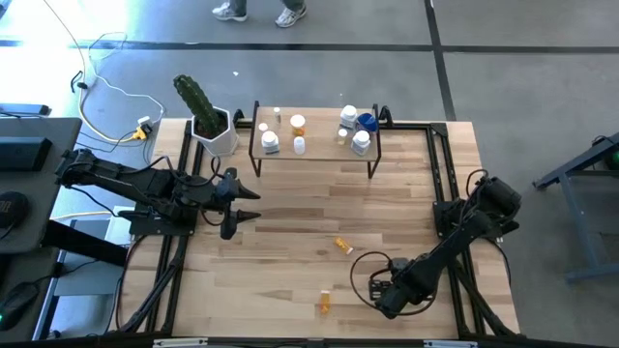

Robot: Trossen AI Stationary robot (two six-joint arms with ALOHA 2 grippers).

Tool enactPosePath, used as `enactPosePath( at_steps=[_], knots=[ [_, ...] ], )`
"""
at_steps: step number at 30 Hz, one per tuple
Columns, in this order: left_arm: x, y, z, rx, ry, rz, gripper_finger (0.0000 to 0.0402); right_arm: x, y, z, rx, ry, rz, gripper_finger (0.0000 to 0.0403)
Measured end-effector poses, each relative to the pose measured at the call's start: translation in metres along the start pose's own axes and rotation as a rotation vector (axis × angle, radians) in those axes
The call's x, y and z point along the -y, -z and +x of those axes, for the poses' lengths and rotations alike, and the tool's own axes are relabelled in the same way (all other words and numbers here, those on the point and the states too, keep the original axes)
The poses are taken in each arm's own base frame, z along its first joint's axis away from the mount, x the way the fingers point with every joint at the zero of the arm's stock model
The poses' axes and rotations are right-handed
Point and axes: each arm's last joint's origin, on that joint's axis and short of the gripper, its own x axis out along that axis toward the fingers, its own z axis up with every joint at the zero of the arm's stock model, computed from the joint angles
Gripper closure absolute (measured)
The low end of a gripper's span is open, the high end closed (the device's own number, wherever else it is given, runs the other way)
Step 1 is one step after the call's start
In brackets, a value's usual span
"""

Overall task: Pick and place medicine bottles onto shelf by color
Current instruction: Put the pink pill bottle on the shelf

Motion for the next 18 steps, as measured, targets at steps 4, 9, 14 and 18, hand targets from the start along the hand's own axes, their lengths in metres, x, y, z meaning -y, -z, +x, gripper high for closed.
enactPosePath(
  at_steps=[4,9,14,18],
  knots=[
    [0.0000,0.0000,0.0000,0.000,0.000,0.002,0.0154,0.0002,0.0011,0.0038,-0.028,0.039,0.000,0.0226],
    [0.0000,0.0001,0.0000,-0.001,0.000,0.003,0.0154,-0.0018,0.0020,0.0066,-0.021,0.015,-0.003,0.0226],
    [-0.0001,0.0002,0.0000,-0.002,-0.001,0.004,0.0154,-0.0007,0.0009,0.0074,-0.012,0.033,-0.012,0.0231],
    [-0.0002,0.0003,0.0000,-0.002,-0.004,0.012,0.0154,-0.0012,0.0014,0.0098,-0.015,0.040,-0.023,0.0253]
  ],
)
